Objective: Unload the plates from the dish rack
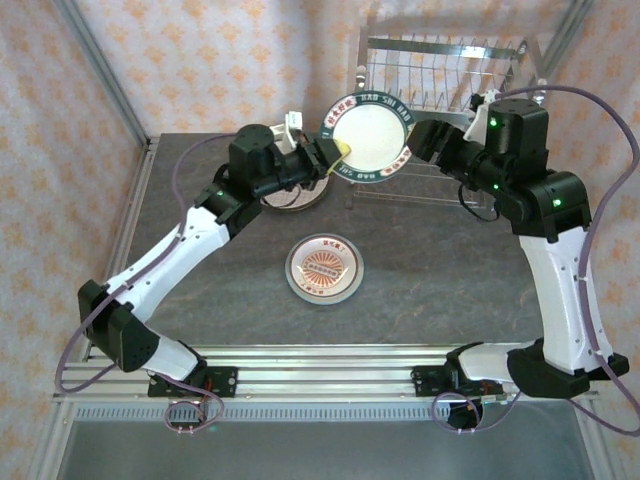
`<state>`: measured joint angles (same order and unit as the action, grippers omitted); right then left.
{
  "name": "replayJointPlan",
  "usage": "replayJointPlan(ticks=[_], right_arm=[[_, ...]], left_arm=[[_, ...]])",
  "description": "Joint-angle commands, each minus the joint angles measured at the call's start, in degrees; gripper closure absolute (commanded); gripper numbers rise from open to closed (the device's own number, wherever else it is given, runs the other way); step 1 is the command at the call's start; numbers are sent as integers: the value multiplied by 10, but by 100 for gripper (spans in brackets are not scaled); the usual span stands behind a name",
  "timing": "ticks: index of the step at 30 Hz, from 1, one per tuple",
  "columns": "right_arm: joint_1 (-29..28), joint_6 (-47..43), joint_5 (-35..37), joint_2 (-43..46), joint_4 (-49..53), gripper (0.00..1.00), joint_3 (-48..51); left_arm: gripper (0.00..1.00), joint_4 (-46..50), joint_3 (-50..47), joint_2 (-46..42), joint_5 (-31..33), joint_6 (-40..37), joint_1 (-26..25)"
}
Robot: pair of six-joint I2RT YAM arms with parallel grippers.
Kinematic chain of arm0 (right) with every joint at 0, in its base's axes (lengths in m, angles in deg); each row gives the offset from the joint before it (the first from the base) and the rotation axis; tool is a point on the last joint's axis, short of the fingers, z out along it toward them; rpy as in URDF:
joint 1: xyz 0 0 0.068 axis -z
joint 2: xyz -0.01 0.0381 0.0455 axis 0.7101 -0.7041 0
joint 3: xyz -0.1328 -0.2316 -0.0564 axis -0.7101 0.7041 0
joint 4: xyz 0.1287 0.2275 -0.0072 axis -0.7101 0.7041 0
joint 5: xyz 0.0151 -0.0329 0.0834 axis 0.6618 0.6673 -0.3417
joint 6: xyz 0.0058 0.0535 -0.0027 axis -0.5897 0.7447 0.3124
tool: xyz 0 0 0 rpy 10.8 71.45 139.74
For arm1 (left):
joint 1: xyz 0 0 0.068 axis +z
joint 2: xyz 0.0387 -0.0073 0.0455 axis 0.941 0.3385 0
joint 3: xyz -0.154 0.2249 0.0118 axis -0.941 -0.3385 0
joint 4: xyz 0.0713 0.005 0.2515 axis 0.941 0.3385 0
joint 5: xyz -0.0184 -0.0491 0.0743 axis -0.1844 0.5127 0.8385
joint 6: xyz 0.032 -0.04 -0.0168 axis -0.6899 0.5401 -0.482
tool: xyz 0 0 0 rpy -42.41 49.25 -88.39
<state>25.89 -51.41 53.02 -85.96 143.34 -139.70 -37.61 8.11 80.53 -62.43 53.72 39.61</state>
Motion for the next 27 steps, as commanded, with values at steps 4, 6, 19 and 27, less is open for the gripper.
replayJointPlan(ticks=[4, 6, 19, 27], right_arm=[[-25, -121, -34, 27, 28, 25, 8], [-38, -137, -36, 35, 27, 24, 24], [-110, -189, -30, 75, 14, 24, 144], [-120, -191, -16, 110, -24, 23, 225]], left_arm=[[100, 125, -82, -80, -98, -135, 53], [100, 150, -118, -96, -107, -172, 62], [100, 16, -358, -106, -138, -180, 71], [100, -25, -418, -71, -136, -200, 72]])
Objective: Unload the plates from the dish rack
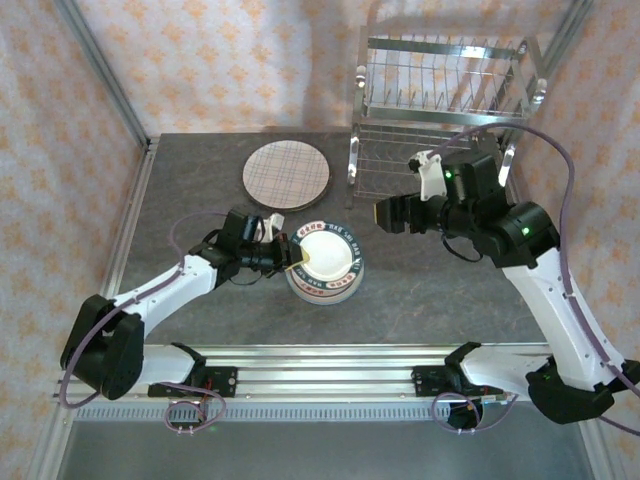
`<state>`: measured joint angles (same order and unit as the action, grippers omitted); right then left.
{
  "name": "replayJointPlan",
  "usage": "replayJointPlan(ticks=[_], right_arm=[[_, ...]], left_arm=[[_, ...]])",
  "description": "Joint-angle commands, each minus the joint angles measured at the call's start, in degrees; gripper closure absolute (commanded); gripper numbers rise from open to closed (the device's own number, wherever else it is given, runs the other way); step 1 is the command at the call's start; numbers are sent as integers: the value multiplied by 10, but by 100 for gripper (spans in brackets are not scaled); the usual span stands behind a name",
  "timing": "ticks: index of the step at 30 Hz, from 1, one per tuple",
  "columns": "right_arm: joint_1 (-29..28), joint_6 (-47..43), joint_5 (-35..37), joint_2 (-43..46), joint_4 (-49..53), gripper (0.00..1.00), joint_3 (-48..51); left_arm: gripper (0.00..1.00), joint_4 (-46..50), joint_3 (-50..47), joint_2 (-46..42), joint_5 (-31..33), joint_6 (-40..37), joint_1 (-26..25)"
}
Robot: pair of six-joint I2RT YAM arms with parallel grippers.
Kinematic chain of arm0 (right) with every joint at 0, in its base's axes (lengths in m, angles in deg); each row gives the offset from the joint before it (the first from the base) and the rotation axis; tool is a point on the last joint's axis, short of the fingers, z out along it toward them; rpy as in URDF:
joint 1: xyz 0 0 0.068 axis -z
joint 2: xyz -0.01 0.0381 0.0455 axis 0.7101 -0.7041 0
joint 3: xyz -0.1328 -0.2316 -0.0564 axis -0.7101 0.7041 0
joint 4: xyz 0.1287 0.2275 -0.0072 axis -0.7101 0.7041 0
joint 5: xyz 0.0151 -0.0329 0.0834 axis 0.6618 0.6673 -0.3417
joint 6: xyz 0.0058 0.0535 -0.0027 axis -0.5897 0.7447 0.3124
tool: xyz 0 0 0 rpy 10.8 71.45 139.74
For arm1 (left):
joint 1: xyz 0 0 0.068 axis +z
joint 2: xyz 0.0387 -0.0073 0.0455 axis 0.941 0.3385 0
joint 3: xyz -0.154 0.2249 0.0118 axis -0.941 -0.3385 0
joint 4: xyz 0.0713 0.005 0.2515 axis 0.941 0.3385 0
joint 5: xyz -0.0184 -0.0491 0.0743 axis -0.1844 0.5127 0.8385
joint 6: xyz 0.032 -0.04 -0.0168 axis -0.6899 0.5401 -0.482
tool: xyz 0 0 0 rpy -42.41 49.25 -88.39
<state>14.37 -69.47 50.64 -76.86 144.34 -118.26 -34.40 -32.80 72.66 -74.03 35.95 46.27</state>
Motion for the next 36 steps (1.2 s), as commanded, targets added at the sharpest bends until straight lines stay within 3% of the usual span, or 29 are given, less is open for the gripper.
replayJointPlan(ticks=[1, 36], right_arm=[[-4, -11, 9, 20, -35, 23, 14], [-7, 1, -16, 11, -43, 23, 18]], left_arm=[[100, -64, -15, 14, -20, -23, 6], [100, -138, -40, 123, 19, -27, 11]])
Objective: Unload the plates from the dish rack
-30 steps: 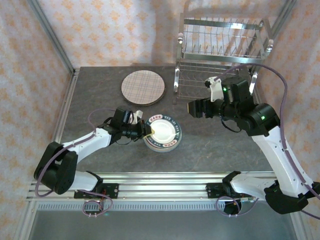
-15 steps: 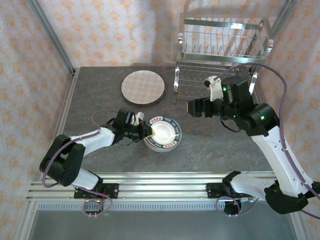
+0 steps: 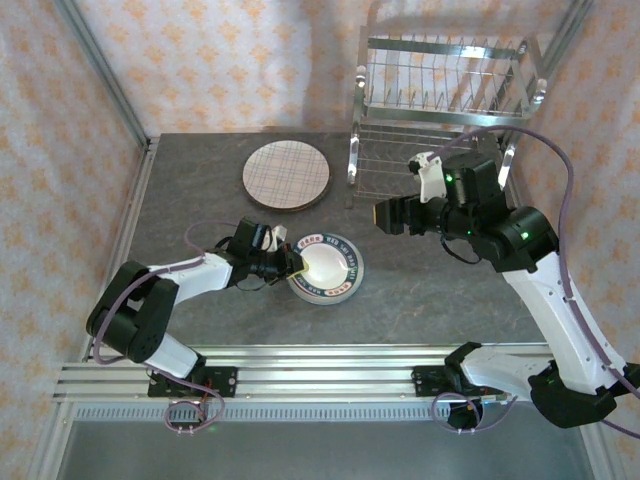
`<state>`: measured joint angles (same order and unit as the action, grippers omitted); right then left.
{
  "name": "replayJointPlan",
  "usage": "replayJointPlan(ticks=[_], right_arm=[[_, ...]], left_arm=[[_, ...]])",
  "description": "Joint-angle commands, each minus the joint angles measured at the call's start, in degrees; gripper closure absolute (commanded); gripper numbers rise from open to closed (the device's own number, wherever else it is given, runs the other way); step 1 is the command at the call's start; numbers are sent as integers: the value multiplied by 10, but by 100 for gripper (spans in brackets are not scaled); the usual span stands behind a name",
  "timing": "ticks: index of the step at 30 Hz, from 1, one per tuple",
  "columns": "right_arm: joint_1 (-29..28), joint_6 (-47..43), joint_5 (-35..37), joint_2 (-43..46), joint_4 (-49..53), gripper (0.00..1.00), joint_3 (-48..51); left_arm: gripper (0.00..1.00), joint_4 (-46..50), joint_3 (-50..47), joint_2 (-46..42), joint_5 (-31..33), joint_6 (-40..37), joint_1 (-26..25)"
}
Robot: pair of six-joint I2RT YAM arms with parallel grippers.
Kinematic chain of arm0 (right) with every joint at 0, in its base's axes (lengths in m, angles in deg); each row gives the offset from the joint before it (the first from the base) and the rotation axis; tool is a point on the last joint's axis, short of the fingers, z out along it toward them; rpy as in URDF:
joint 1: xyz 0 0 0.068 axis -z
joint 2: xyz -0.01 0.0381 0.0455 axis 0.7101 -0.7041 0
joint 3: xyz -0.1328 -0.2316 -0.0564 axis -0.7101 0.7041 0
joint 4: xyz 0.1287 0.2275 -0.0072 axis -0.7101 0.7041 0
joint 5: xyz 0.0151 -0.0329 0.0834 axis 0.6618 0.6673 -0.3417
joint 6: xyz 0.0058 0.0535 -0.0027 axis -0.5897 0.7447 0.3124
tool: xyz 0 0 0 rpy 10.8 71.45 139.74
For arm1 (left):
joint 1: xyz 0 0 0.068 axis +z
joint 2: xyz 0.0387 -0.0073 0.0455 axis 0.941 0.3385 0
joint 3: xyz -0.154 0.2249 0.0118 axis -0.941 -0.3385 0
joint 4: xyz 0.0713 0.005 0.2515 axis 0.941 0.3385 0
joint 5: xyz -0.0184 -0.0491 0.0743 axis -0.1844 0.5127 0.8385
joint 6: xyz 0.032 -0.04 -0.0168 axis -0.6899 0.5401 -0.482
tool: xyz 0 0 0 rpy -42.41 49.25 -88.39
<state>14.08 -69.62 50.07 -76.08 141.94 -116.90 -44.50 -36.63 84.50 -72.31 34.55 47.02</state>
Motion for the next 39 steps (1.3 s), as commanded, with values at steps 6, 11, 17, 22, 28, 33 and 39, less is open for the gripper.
replayJointPlan(ticks=[6, 11, 17, 22, 28, 33, 39], right_arm=[[-4, 4, -24, 1, -19, 23, 9], [-4, 7, -26, 0, -19, 23, 9], [-5, 10, -27, 0, -18, 23, 6], [-5, 10, -26, -1, -18, 23, 5], [-4, 13, -26, -3, -20, 23, 2], [-4, 15, -25, -4, -20, 23, 0], [-4, 17, -24, -5, -22, 23, 1]], left_arm=[[100, -50, 1, 19, 0, -9, 5], [100, -62, 3, 32, -4, -4, 6], [100, -59, 1, 36, -2, -7, 7], [88, -40, 5, 37, 0, -16, 7], [70, 5, 16, 29, 11, -40, 8], [66, 55, 29, 17, 25, -63, 8], [60, 147, 65, 10, 41, -99, 7]])
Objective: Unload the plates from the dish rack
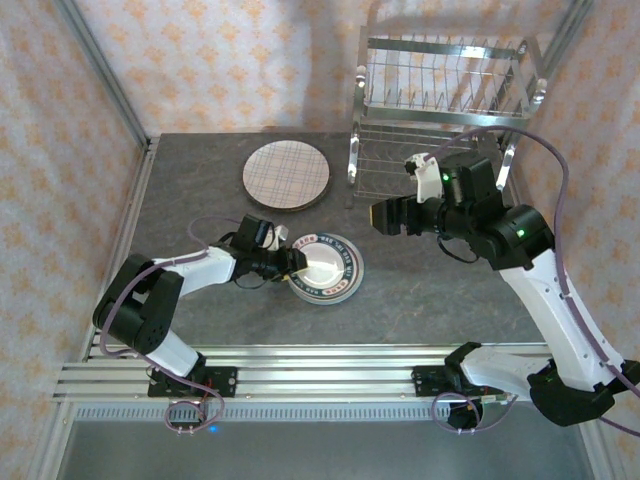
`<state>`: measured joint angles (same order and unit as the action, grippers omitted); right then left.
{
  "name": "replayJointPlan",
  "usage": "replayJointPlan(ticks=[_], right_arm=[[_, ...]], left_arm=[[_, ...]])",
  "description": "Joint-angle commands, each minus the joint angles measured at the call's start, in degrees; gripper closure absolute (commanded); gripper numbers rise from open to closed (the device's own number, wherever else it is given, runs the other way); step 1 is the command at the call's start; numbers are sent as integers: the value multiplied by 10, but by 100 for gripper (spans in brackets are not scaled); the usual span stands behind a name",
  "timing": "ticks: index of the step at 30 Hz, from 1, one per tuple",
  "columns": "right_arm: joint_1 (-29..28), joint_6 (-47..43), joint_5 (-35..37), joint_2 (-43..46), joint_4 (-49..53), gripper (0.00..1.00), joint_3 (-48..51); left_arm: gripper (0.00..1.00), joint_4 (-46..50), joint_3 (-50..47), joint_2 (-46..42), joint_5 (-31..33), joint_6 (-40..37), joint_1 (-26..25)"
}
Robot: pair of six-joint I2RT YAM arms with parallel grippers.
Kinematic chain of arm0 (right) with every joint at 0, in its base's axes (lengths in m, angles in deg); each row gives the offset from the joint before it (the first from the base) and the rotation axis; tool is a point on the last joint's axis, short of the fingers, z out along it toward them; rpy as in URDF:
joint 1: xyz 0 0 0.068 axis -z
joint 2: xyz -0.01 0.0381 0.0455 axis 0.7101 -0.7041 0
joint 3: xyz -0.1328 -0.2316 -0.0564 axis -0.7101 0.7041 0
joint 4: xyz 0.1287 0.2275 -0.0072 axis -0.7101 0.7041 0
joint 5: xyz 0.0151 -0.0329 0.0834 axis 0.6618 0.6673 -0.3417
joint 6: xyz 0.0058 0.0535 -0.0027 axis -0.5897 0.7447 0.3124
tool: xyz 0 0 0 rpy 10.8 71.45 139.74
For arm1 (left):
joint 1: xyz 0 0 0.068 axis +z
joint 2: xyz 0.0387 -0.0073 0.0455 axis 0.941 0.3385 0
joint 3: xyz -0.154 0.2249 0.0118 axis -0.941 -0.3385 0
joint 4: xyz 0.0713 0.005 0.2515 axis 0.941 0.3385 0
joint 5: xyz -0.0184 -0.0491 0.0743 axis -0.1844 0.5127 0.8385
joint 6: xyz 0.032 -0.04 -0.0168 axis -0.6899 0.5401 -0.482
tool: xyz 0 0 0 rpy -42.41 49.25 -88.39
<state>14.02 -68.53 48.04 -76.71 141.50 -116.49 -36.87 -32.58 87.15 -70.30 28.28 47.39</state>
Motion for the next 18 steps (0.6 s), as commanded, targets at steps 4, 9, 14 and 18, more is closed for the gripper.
replayJointPlan(ticks=[4, 9, 14, 18], right_arm=[[-3, 7, -3, 1, -20, 23, -3], [-3, 8, -4, -1, -22, 23, -3], [-4, 9, -5, -4, -25, 23, -3], [-3, 10, -4, -5, -27, 23, -4]], left_arm=[[60, 125, 45, -13, 34, -60, 3], [59, 166, 64, -6, 47, -79, 2], [59, 193, 78, 2, 58, -95, 0], [59, 211, 92, 14, 68, -99, -4]])
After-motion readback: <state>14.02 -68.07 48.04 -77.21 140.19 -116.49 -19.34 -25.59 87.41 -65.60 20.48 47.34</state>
